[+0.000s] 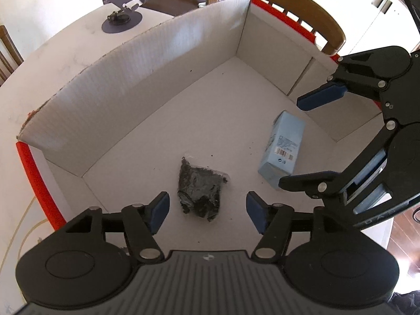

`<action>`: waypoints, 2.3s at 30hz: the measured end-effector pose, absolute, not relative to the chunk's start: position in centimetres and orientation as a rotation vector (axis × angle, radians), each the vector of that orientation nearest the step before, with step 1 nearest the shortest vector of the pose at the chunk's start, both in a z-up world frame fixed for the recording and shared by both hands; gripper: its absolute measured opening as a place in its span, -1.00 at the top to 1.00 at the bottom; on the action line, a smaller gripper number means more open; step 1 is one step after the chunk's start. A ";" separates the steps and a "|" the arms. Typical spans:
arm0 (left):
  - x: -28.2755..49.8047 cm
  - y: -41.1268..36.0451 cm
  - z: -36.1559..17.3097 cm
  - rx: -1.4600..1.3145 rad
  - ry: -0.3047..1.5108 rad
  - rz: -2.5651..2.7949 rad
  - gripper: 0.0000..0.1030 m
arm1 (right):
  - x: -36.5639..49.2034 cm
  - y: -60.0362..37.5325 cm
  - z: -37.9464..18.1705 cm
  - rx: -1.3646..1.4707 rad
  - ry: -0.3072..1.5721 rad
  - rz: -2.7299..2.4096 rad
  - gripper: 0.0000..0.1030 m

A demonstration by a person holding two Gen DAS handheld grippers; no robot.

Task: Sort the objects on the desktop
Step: 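Lower both grippers into the shoebox and open them to release both items, then withdraw both grippers from the shoebox back toward the cluttered table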

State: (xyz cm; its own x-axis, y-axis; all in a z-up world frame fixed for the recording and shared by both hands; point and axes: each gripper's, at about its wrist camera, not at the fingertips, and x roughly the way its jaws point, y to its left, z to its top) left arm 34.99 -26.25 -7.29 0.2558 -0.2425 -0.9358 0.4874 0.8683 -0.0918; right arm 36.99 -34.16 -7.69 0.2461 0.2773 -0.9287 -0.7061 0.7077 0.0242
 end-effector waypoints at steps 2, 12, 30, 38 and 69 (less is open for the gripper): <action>35.0 -26.4 -6.9 0.222 1.207 -0.502 -0.23 | 37.0 -34.4 -7.4 -0.432 1.129 0.703 -0.66; 33.0 -25.0 -4.0 0.149 1.122 -0.510 -0.24 | 34.7 -37.2 -3.3 -0.347 1.051 0.723 -0.69; 24.8 -21.0 0.7 0.080 0.907 -0.378 -0.73 | 29.0 -37.7 1.7 -0.213 0.875 0.704 -0.87; 20.6 -17.4 1.3 -0.004 0.854 -0.301 -1.00 | 25.6 -35.8 1.7 -0.174 0.815 0.652 -0.95; 7.5 -2.4 1.1 -0.108 0.780 -0.121 -1.00 | 14.4 -23.6 1.3 -0.100 0.731 0.674 -0.98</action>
State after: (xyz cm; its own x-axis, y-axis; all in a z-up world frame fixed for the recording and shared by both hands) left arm 7.55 -2.39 1.05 0.7045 -0.1486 -0.6939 0.0685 0.9875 -0.1419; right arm 14.41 -23.58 1.33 0.5456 0.5333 -0.6464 -0.6006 0.7868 0.1423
